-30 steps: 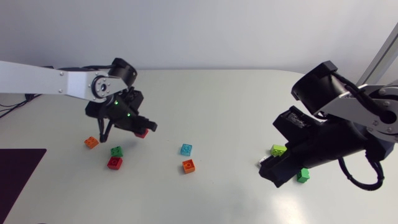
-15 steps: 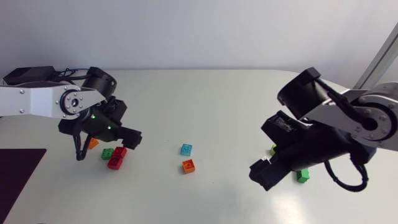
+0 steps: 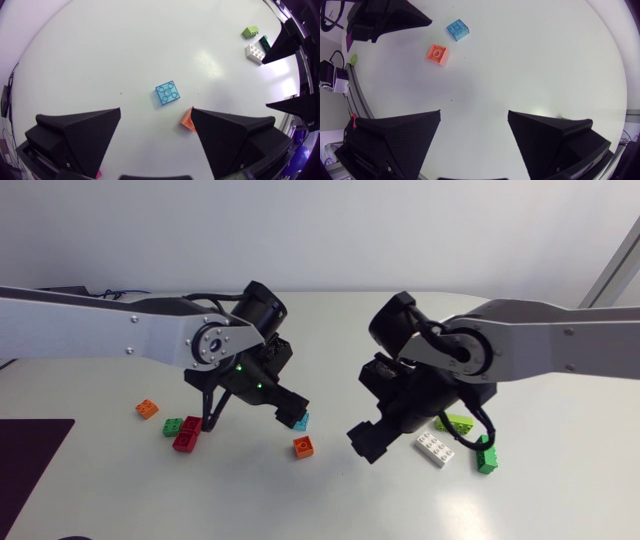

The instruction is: Sort duplo bricks by size, large to the right and small to the left

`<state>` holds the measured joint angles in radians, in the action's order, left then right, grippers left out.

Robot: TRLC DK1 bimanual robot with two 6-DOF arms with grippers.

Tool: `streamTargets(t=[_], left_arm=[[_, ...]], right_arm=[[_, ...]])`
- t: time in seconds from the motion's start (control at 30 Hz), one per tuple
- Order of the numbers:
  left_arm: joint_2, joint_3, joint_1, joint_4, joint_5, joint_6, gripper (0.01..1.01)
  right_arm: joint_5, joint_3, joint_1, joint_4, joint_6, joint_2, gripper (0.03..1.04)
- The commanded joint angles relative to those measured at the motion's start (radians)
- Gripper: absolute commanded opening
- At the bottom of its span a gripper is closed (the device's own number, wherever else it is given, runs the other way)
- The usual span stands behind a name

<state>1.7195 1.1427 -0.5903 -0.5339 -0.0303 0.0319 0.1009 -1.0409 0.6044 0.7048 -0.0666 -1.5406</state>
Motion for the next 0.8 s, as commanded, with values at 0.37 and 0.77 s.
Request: streamTargets(t=[0.37, 0.77], left_arm=[[-0.268, -0.162, 0.340, -0.020, 0.000, 0.066, 0.984], [-0.465, -0.241, 0.641, -0.067, 0.023, 0.169, 0.984]], right_arm=[[-0.006, -0.274, 0.104, -0.028, -0.027, -0.348, 0.97], [-0.007, -0.208, 0.052, -0.064, -0.045, -0.397, 0.97]])
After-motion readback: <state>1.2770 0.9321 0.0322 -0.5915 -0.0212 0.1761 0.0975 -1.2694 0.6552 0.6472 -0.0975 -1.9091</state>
